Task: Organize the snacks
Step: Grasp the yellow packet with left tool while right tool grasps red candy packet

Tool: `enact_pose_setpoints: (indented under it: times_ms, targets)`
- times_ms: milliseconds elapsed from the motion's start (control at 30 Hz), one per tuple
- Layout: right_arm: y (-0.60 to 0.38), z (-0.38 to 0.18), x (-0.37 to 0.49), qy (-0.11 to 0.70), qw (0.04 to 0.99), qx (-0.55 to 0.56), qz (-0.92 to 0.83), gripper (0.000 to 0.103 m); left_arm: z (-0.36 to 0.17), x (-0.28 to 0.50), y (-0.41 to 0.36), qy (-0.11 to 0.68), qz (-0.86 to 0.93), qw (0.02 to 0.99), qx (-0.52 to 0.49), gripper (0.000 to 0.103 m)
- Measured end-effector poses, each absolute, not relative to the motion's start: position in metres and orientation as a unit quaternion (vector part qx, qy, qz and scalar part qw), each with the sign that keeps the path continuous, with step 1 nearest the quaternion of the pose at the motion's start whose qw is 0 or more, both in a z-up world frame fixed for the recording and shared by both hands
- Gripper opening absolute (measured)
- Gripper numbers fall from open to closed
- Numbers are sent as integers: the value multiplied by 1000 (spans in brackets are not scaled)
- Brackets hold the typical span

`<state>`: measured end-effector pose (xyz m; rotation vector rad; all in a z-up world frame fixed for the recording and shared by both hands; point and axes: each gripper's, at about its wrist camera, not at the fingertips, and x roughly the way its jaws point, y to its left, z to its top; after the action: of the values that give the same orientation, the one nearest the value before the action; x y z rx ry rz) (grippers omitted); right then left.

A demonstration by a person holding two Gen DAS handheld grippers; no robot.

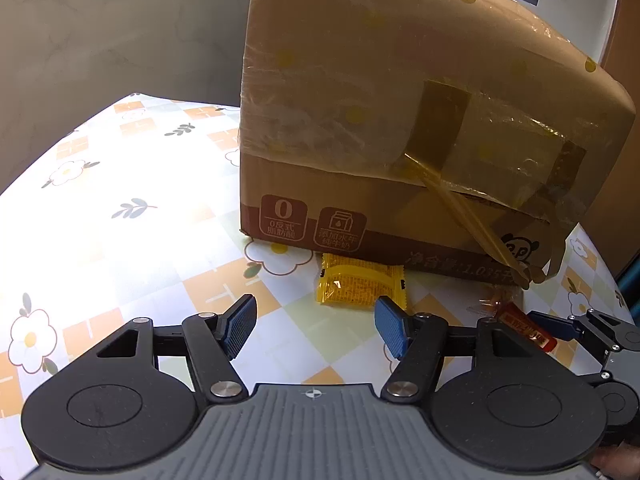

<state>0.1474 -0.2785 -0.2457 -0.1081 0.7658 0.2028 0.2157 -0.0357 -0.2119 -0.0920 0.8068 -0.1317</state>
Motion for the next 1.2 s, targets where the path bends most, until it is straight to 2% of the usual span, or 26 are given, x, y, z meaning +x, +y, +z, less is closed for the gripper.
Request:
enact_pose_setpoints:
  times_ms: [167, 367, 733, 1033, 1200]
  targets:
    - [-280, -244, 145, 368, 923, -48, 103, 64, -213, 217, -35, 398, -64, 914, -46, 68]
    - [-281, -244, 143, 366, 924, -43, 106, 59, -219, 224, -41, 410, -77, 908, -43, 68]
    - [-282, -243, 141, 362, 925, -36, 108, 58, -229, 266, -84, 397, -121, 910, 7, 69]
    - [-278, -243, 143, 364, 923, -49, 116, 58, -247, 271, -95, 391, -118, 913, 22, 70]
    - [-282, -242, 142, 362, 924, -42, 113, 58, -248, 251, -89, 382, -113, 916, 46, 61]
